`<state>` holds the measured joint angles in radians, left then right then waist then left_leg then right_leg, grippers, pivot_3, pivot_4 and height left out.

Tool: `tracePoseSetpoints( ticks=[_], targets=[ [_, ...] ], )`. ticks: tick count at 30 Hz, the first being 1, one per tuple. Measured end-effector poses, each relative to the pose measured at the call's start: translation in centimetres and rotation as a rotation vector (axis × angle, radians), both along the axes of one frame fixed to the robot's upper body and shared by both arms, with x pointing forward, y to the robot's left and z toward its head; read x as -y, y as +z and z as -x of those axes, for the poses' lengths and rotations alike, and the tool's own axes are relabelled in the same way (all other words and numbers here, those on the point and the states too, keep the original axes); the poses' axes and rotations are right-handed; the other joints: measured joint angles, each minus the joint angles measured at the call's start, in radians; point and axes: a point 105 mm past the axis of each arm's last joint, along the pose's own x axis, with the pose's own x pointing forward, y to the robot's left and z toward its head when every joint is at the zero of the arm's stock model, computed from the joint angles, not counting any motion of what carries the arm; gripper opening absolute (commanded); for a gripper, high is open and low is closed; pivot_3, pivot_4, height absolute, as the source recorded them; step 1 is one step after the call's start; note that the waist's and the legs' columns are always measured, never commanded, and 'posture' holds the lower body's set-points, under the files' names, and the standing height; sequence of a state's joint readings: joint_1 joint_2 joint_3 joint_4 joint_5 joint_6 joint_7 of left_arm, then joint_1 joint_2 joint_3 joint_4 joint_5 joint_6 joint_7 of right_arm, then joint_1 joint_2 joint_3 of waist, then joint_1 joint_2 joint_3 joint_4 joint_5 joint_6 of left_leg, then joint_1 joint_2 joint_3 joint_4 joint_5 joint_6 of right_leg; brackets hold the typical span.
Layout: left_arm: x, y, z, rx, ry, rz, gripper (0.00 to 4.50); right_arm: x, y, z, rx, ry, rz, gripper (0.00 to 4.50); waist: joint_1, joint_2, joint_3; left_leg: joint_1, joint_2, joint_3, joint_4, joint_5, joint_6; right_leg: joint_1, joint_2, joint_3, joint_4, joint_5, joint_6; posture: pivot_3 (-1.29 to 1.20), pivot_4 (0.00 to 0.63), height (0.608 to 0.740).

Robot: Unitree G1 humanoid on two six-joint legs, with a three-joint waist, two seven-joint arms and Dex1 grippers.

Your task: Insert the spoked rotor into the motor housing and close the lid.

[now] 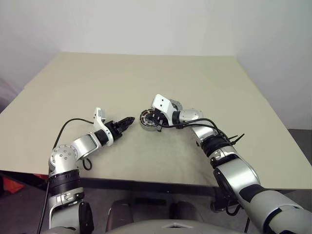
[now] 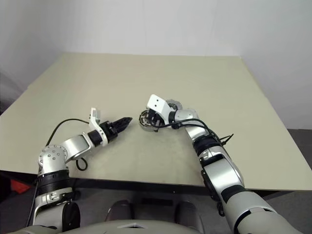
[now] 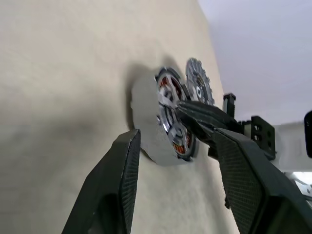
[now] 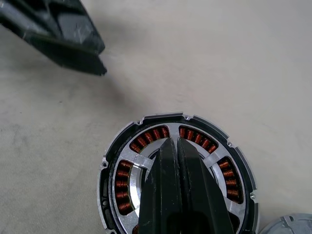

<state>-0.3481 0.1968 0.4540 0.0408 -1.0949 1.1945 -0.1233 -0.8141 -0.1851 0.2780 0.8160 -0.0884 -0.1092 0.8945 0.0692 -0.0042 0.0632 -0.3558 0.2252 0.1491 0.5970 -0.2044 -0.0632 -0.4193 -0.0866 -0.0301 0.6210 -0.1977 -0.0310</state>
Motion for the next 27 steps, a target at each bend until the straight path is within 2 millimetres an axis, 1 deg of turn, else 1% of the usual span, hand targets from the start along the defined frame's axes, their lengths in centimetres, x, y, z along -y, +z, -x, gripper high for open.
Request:
tracePoseSetpoints(
  ticks=[4,7,9,11,13,16,18,22,27],
  targets=[
    [-0.4,0.0,-0.4,0.002,0.018,-0.001,2.54,0.2,0.0,0.3,-0.006,0.013,-0.010,0.00,0.000,0.000,0.000,0.001,0.000,0.000,0.000,0.000,0.000,0.001,0.000,0.000,0.000,0.000,0.000,0.00,0.000,0.740],
    [-0.4,0.1,-0.6,0.005,0.020,0.000,2.54,0.5,0.8,0.8,0.009,0.061,-0.011,0.00,0.000,0.000,0.000,0.000,0.000,0.000,0.000,0.000,0.000,0.000,0.000,0.000,0.000,0.000,0.000,0.00,0.000,0.740],
    [-0.3,0.2,-0.8,0.012,0.018,0.003,2.54,0.9,2.1,1.3,0.035,0.129,-0.001,0.00,0.000,0.000,0.000,0.000,0.000,0.000,0.000,0.000,0.000,0.000,0.000,0.000,-0.001,0.000,0.000,0.00,0.000,0.740],
    [-0.3,0.1,-0.9,0.013,0.020,0.000,2.54,1.4,3.8,1.9,0.079,0.209,0.026,0.00,0.000,0.000,0.000,0.000,0.000,0.000,0.000,0.000,0.001,0.000,0.000,0.000,-0.001,0.000,0.000,0.00,0.000,0.740],
    [-0.2,-0.1,-1.0,0.006,0.018,-0.001,2.54,1.7,4.9,2.1,0.109,0.271,0.064,0.00,-0.001,0.000,0.000,0.001,0.000,0.000,0.000,0.000,0.001,0.001,0.000,0.000,-0.001,0.000,0.000,0.00,0.000,0.740],
    [0.0,-0.2,-1.1,0.008,0.007,-0.008,2.56,1.8,5.6,2.8,0.139,0.388,0.157,0.59,-0.002,0.000,0.000,0.001,0.001,0.000,0.000,0.000,0.000,0.000,0.001,0.000,0.000,0.000,0.000,0.00,0.000,0.740],
    [0.0,0.1,-1.4,0.019,0.010,-0.003,2.56,1.8,5.6,2.7,0.156,0.451,0.236,1.26,-0.002,0.000,0.000,0.001,0.001,0.000,0.000,0.000,0.000,0.000,0.001,0.000,0.001,0.000,0.000,0.00,0.000,0.740],
    [-0.8,2.0,-2.0,0.077,0.027,0.006,2.56,1.9,5.1,1.7,0.221,0.503,0.367,2.55,-0.003,0.000,0.000,0.001,0.000,0.000,0.001,0.000,0.000,0.000,0.000,0.000,0.002,0.000,0.000,0.00,0.000,0.740],
    [-1.5,3.2,-1.7,0.131,0.036,-0.018,2.56,1.6,3.5,1.7,0.200,0.576,0.447,2.55,-0.005,0.000,0.000,-0.005,0.000,0.000,0.001,0.000,0.001,-0.004,0.000,0.000,0.001,0.000,0.000,0.00,0.000,0.740]
  ],
)
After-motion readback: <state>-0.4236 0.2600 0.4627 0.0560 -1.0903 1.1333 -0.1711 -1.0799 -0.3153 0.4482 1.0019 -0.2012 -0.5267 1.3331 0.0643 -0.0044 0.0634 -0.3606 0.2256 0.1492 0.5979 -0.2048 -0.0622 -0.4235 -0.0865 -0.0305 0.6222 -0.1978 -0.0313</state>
